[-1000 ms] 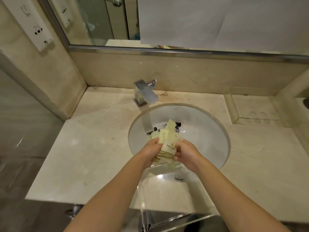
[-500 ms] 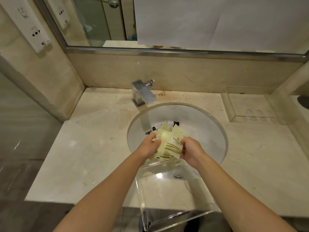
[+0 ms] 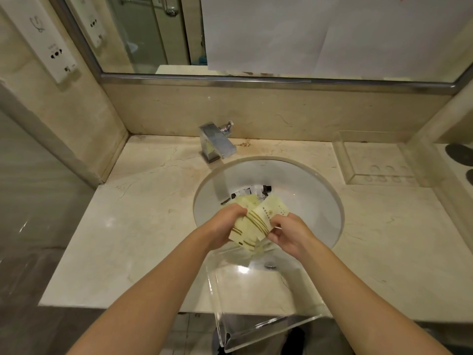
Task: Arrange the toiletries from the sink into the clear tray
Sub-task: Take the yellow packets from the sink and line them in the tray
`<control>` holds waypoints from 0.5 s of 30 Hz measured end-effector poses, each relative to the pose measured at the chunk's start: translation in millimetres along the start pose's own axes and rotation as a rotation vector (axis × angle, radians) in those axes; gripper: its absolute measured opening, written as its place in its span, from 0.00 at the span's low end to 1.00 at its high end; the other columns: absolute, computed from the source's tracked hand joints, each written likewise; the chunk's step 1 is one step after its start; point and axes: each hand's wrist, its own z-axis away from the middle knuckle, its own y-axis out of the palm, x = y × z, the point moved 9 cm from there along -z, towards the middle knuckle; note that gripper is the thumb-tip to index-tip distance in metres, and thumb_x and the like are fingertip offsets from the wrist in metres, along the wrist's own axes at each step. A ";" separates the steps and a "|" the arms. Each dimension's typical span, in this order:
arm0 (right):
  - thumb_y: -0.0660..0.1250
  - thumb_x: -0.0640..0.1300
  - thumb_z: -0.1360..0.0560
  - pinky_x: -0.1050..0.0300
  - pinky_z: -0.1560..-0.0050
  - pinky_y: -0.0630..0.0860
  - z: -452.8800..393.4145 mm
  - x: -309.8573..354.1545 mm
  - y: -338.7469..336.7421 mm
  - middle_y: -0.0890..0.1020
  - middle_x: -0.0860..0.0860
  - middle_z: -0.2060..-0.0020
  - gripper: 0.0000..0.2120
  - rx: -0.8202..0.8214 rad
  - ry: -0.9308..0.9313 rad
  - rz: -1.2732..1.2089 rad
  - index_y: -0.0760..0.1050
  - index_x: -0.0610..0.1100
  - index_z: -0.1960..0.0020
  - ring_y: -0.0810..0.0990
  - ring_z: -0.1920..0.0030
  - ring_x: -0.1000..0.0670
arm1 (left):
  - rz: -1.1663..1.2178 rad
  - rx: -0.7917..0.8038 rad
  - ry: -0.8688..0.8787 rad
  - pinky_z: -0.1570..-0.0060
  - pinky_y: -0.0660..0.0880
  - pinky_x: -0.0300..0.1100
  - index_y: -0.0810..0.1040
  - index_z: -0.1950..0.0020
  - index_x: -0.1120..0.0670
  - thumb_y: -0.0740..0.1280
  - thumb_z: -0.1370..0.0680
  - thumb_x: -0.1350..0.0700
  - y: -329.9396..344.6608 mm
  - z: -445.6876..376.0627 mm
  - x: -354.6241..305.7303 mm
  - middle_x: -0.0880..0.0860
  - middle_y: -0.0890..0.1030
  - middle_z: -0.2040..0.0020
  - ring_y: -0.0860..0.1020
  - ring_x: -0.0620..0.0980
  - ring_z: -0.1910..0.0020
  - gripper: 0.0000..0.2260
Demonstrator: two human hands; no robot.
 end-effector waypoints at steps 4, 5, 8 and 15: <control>0.57 0.25 0.27 0.53 0.62 0.81 9.0 0.2 10.2 0.83 0.43 0.60 0.14 0.051 -0.022 0.021 0.78 0.37 0.51 0.82 0.59 0.45 | 0.087 0.218 -0.073 0.55 0.80 0.50 0.72 0.35 0.60 0.63 0.21 0.52 22.1 11.5 4.0 0.63 0.79 0.44 0.79 0.59 0.51 0.18; 0.57 0.25 0.28 0.53 0.60 0.81 10.7 0.1 10.6 0.83 0.42 0.59 0.15 0.066 -0.026 0.041 0.78 0.37 0.50 0.82 0.59 0.45 | 0.067 0.248 -0.076 0.56 0.80 0.48 0.73 0.35 0.60 0.64 0.21 0.50 23.3 14.2 3.4 0.61 0.80 0.45 0.80 0.57 0.52 0.19; 0.58 0.26 0.30 0.52 0.53 0.81 15.4 0.5 8.6 0.84 0.41 0.56 0.16 0.087 -0.045 0.157 0.79 0.36 0.48 0.82 0.55 0.43 | -0.049 0.257 -0.048 0.61 0.75 0.40 0.78 0.48 0.57 0.64 0.22 0.45 20.1 18.2 3.0 0.52 0.80 0.56 0.77 0.47 0.61 0.15; 0.58 0.30 0.26 0.53 0.59 0.81 27.5 -9.8 -14.1 0.80 0.44 0.60 0.10 0.051 0.007 0.271 0.75 0.40 0.54 0.81 0.62 0.46 | -0.174 0.052 0.024 0.71 0.72 0.40 0.73 0.60 0.56 0.66 0.26 0.70 -8.7 17.8 6.9 0.54 0.77 0.66 0.77 0.50 0.69 0.10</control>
